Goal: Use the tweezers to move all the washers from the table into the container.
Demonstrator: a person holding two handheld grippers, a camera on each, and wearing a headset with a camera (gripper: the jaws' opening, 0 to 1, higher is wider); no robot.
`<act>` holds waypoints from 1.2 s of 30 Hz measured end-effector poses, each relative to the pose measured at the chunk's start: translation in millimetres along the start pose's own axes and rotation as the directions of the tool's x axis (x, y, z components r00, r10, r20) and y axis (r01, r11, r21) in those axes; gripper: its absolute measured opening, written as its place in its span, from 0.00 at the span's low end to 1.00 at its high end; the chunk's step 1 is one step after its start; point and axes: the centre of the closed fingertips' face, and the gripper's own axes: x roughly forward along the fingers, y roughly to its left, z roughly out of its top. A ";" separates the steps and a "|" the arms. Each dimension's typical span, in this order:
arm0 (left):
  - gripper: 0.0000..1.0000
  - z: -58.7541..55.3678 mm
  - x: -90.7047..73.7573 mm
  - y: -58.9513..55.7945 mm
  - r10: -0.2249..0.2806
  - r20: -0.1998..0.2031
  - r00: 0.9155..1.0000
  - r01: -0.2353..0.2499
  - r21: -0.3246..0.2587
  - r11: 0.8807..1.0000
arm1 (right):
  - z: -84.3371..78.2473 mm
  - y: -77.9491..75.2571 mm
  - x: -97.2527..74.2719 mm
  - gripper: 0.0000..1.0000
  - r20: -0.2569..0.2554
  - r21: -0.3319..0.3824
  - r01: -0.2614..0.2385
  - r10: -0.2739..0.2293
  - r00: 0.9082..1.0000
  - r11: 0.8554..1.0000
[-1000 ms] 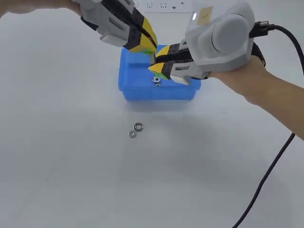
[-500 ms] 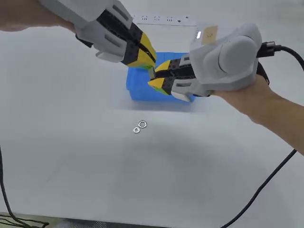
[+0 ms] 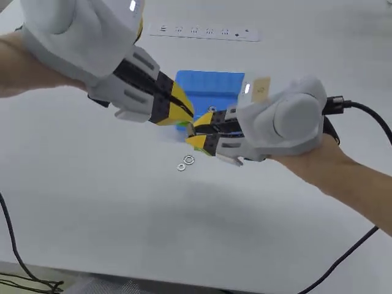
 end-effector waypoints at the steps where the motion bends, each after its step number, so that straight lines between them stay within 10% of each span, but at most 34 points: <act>1: 0.06 -1.7 1.2 -1.9 0.003 0.001 1.000 -0.003 0.001 1.000 | -1.8 4.2 1.2 0.10 -0.002 0.005 -0.010 0.010 1.000 1.000; 15: 0.06 -16.5 3.6 -23.7 0.009 -0.004 1.000 -0.009 -0.067 0.998 | -10.8 26.8 17.5 0.10 -0.009 0.042 -0.057 0.057 0.998 0.997; 36: 0.06 -33.3 10.4 -11.4 0.020 -0.046 0.999 -0.024 -0.082 0.996 | -19.7 16.6 41.5 0.11 -0.024 0.062 -0.055 0.057 0.998 0.997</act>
